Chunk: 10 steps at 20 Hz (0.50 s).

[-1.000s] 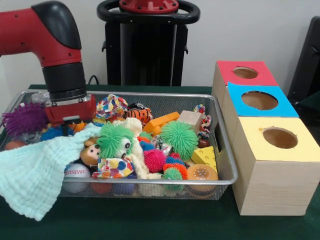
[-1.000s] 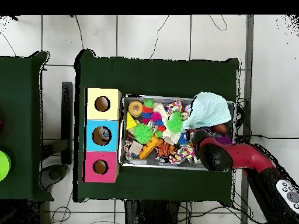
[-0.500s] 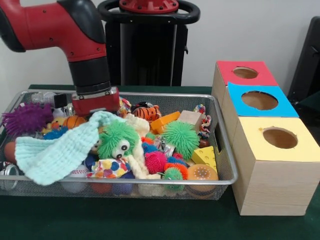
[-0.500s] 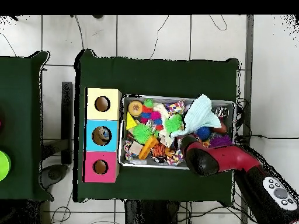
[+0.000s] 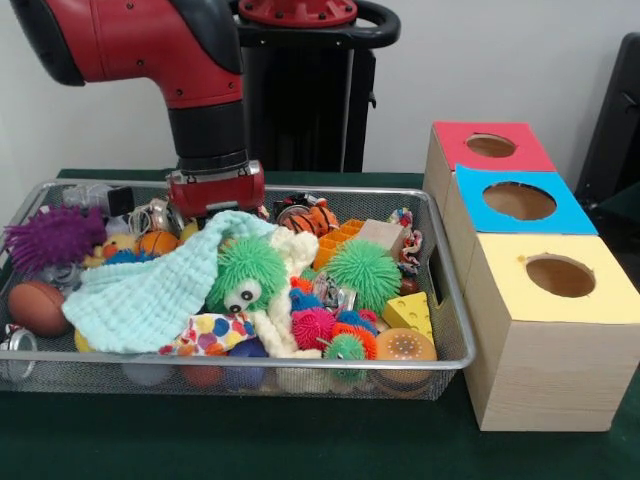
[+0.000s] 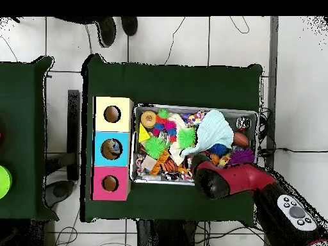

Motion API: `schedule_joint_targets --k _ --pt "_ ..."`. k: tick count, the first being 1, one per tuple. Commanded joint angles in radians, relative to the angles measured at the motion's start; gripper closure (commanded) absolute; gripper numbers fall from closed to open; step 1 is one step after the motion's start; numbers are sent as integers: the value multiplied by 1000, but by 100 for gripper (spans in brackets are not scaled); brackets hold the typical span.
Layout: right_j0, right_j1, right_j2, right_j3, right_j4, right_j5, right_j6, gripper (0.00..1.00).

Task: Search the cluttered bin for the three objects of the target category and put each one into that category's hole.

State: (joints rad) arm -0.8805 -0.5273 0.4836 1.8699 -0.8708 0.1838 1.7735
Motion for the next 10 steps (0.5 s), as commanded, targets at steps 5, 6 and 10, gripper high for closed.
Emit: schedule_joint_targets --k 5,6,10 --pt "86 -20 -104 128 117 -71 212 0" --pt "111 -18 -119 129 124 -95 229 0" --pt "198 5 -181 123 160 -187 264 0"
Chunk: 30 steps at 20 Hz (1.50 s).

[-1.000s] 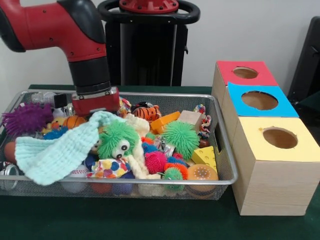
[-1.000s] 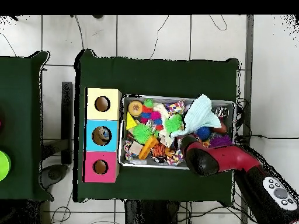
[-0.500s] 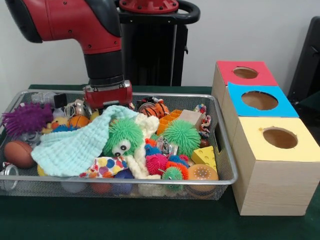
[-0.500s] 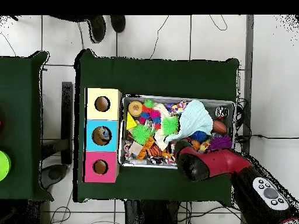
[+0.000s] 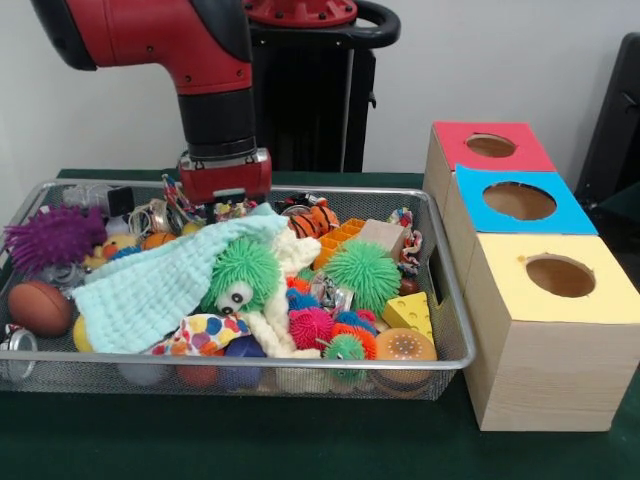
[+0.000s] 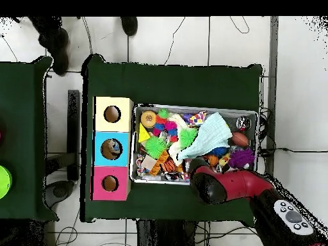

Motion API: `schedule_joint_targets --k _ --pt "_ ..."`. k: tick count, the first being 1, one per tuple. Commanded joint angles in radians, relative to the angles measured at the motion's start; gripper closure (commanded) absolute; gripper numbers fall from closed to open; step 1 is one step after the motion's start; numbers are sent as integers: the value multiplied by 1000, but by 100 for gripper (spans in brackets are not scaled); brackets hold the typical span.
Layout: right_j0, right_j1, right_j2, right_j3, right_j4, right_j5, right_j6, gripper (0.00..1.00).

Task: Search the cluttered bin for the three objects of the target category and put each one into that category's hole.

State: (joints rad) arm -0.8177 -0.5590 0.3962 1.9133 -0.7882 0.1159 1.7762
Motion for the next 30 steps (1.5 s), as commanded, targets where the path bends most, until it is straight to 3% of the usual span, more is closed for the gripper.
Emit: schedule_joint_targets --k 1,6,11,30 --pt "149 40 -105 80 90 -133 261 0" --pt "245 52 -165 73 155 -222 271 0" --pt "292 56 -191 63 209 -263 250 0" --pt "311 8 -187 144 313 -294 219 0"
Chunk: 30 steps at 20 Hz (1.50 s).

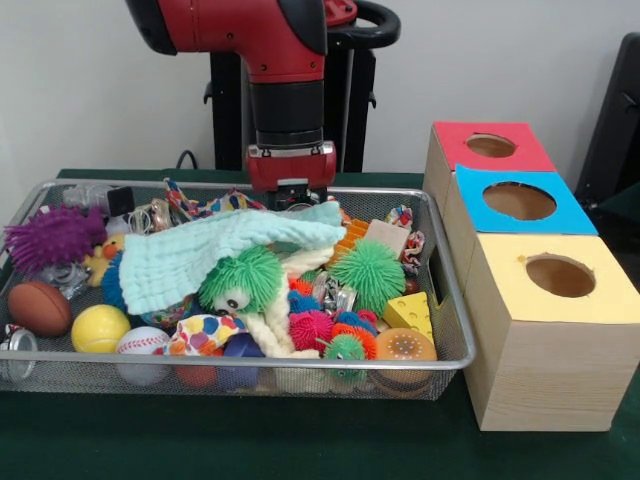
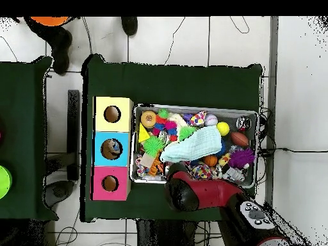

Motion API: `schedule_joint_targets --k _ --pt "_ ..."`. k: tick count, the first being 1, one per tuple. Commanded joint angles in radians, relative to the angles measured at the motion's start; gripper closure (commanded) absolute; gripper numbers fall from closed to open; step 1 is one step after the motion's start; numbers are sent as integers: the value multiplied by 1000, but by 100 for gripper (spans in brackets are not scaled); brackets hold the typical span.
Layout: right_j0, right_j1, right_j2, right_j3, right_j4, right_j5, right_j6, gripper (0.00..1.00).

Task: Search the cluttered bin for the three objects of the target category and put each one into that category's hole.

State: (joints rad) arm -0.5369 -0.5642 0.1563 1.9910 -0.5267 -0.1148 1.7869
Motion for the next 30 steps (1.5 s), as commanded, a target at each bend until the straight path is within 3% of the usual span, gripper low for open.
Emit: schedule_joint_targets --k 1,3,8,16,21,24,30 --pt "20 11 56 67 47 -56 198 0" --pt "-20 -4 75 74 33 -12 170 0" --pt "-120 -120 159 134 54 148 110 0" --pt "-201 -274 261 184 113 323 35 0" --pt "-250 -314 288 182 115 405 -15 0" --pt "-264 -317 273 147 63 461 -79 0" --pt "-240 -257 185 34 -92 509 -134 0"
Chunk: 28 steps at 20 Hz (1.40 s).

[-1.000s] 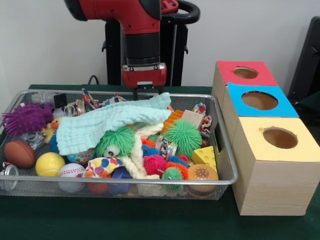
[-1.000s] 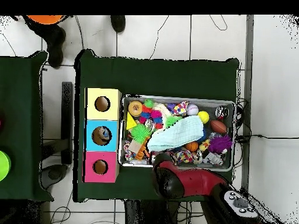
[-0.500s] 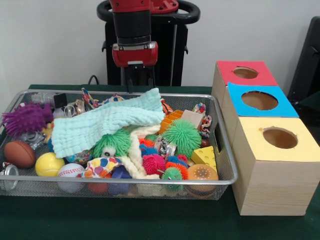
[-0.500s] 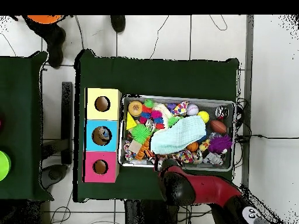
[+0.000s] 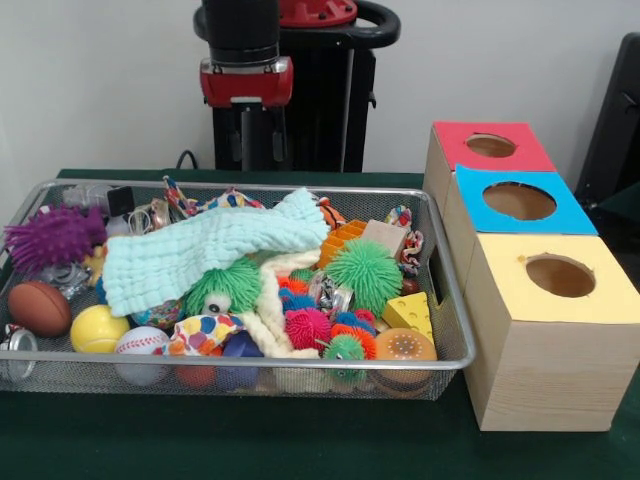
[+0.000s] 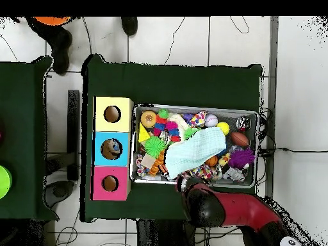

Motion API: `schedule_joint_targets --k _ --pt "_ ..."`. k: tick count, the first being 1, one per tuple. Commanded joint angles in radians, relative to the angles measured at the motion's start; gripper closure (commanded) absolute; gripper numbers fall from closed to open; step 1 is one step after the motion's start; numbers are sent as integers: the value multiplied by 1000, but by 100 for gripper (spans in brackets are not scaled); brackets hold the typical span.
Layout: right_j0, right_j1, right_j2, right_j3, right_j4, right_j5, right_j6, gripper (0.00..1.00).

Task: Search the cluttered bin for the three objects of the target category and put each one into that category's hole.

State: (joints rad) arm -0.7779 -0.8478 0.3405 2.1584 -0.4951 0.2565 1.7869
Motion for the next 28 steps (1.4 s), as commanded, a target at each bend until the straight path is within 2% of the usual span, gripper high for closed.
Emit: schedule_joint_targets --k 1,9,12,21,28 --pt "2 29 -7 -147 -142 147 -137 0" --pt "-8 53 -34 -217 -294 182 -133 0" --pt "-21 35 -36 -222 -340 182 -145 0" --pt "-94 11 19 -256 -402 183 -200 0" --pt "-143 35 72 -306 -449 155 -239 0"
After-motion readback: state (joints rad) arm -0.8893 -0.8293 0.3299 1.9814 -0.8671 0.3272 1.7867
